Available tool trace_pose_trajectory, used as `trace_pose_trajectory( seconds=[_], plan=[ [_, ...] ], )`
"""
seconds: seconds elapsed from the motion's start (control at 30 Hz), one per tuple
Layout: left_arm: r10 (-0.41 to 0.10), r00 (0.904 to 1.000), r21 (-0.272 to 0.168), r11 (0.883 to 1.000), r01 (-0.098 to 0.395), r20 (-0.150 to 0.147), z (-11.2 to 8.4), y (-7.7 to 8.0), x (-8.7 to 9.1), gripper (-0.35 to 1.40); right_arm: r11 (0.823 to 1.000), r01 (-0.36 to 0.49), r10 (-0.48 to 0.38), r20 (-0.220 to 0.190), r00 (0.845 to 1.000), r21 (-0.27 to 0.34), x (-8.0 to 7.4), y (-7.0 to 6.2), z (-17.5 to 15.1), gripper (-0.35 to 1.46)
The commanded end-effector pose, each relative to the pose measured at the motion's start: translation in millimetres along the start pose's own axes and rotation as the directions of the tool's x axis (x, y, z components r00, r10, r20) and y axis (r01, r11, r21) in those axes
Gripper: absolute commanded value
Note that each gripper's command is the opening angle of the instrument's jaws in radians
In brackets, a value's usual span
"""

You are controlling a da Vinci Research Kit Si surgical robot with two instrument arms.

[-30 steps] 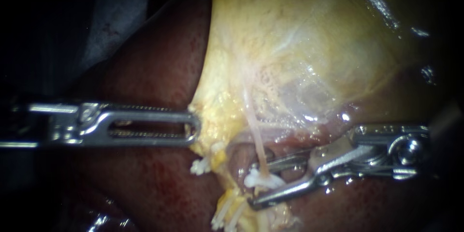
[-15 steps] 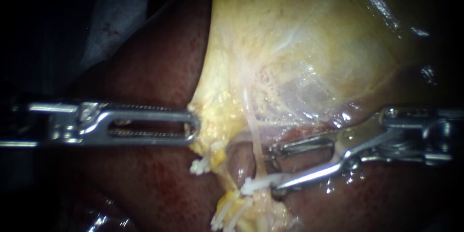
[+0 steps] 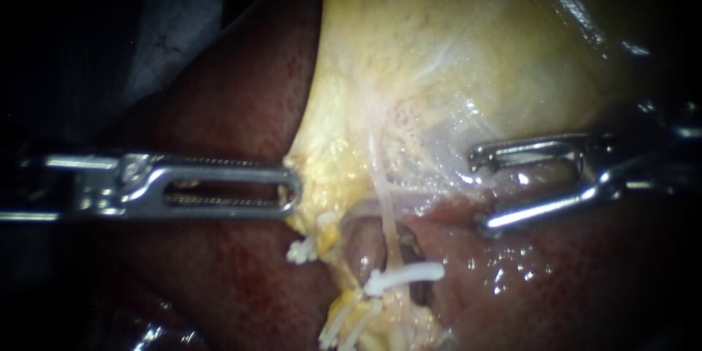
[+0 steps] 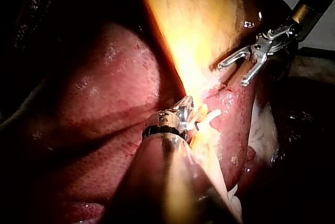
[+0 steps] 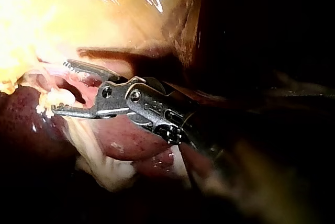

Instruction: Going back first clip right tube

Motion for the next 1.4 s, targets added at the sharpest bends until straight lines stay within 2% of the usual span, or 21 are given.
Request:
trace_pose_trajectory(
  seconds=[0.03,0.17,0.57,0.87,1.23,1.4],
  plan=[
    [0.0,1.0,0.0,1.0,0.0,0.0,0.0,0.0,0.0,-0.35,1.0,0.006,-0.006,-0.001,1.0,-0.003,0.2,0.1,-0.2,0.58],
    [0.0,1.0,0.0,1.0,0.0,0.0,0.0,0.1,0.0,-0.35,1.0,0.012,-0.013,-0.008,1.0,-0.019,0.8,0.1,-0.4,0.59],
    [0.001,1.0,-0.001,1.0,-0.001,0.001,0.4,0.3,0.0,-0.35,1.0,0.01,-0.011,-0.012,1.0,-0.022,0.8,0.0,-0.2,0.6],
    [0.011,0.9999,-0.013,1.0,-0.01,0.011,2.8,1.8,0.9,-0.35,1.0,0.01,-0.011,-0.012,1.0,-0.022,0.8,0.0,-0.3,0.6],
    [0.018,0.9998,-0.004,1.0,-0.018,0.005,7.0,1.6,2.1,-0.35,1.0,0.011,-0.012,-0.012,1.0,-0.022,0.6,0.0,-0.4,0.6],
    [0.017,0.9998,-0.003,1.0,-0.017,0.004,7.8,1.3,2.1,-0.35,1.0,0.011,-0.012,-0.013,1.0,-0.022,0.6,0.0,-0.4,0.6]
  ],
)
